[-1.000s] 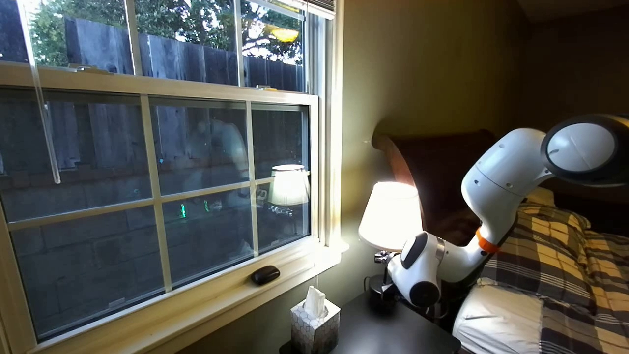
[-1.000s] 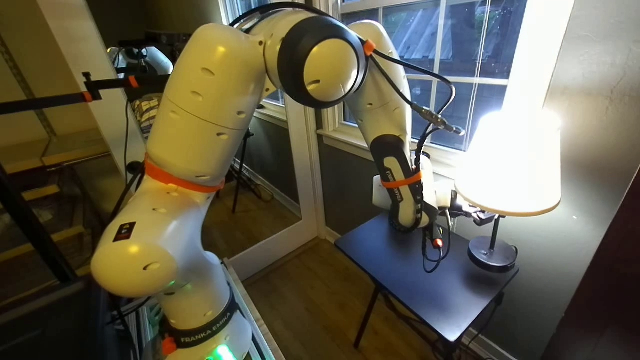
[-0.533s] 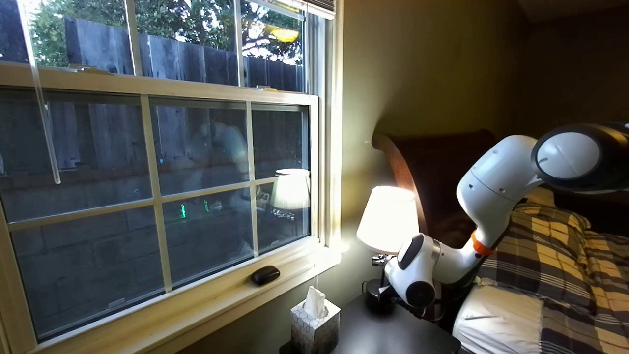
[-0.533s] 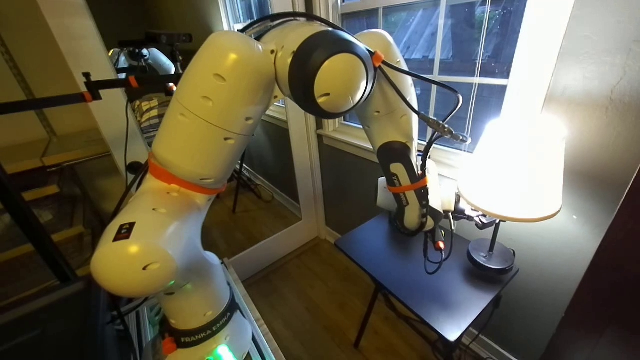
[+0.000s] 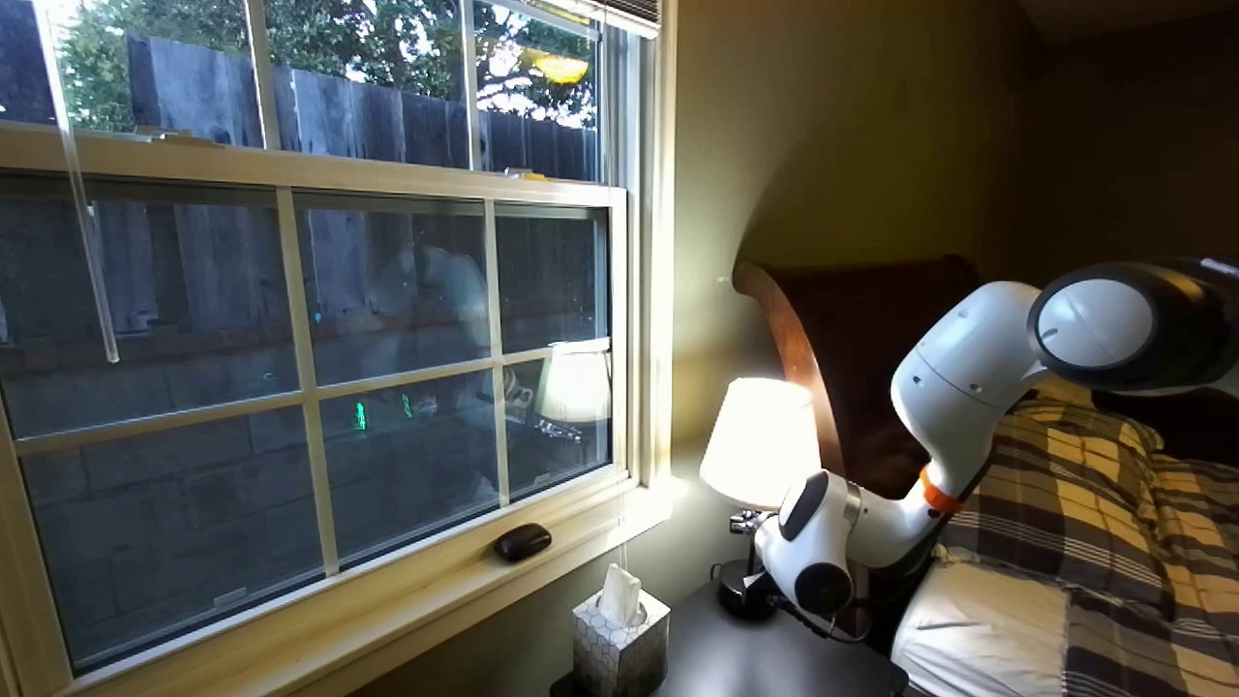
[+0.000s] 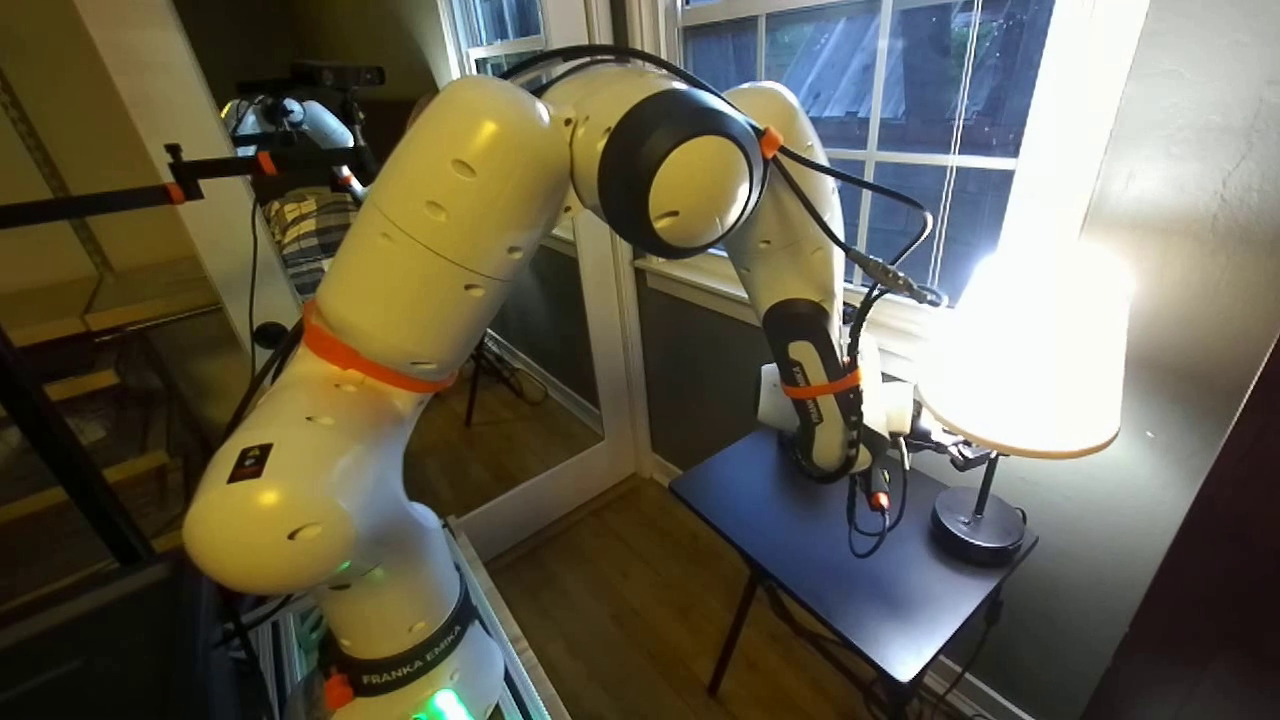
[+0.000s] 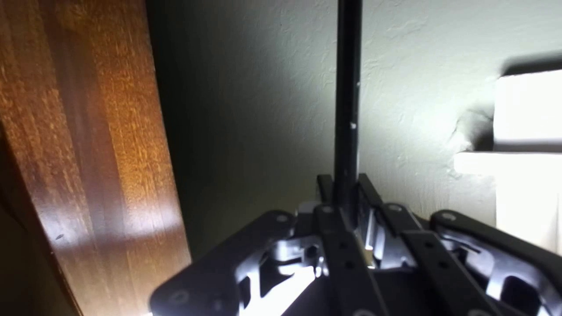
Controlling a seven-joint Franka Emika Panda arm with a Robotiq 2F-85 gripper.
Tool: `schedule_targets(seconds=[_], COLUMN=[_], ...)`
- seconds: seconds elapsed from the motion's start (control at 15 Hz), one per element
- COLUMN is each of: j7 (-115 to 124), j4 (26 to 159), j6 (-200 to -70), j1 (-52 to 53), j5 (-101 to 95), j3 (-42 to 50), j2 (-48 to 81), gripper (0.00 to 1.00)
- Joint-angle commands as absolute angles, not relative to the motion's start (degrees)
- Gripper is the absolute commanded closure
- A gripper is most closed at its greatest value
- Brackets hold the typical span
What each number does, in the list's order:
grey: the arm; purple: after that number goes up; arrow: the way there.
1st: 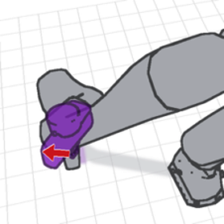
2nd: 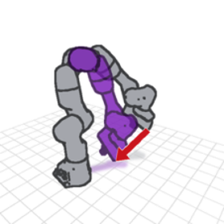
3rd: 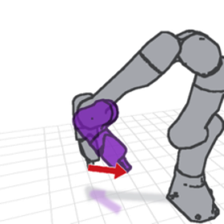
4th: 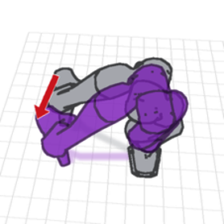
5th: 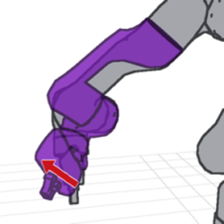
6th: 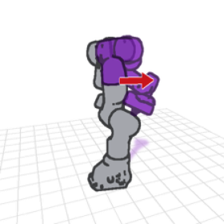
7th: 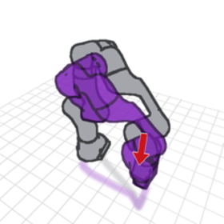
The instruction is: Move the lamp to the right.
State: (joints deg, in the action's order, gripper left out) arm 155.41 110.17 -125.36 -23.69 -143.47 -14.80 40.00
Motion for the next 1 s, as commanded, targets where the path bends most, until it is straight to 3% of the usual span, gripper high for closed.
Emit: schedule_targets(seconds=[0.0, 0.13, 0.4, 0.47, 0.6, 0.93], j7=[158.3, 157.1, 158.1, 158.1, 158.1, 156.8], j4=[108.0, 108.0, 107.1, 107.1, 107.0, 107.6], j6=[-128.1, -127.9, -129.4, -129.5, -129.5, -130.2], j1=[-19.3, -21.5, -17.0, -17.0, -16.6, -15.7], j5=[-144.0, -145.3, -144.5, -144.5, -144.5, -141.4], j3=[-10.1, -12.2, -7.7, -7.5, -6.9, -6.1], j2=[40.2, 41.0, 41.1, 41.2, 41.3, 40.5], gripper=[0.96, 0.96, 0.95, 0.60, 0.54, 0.17])
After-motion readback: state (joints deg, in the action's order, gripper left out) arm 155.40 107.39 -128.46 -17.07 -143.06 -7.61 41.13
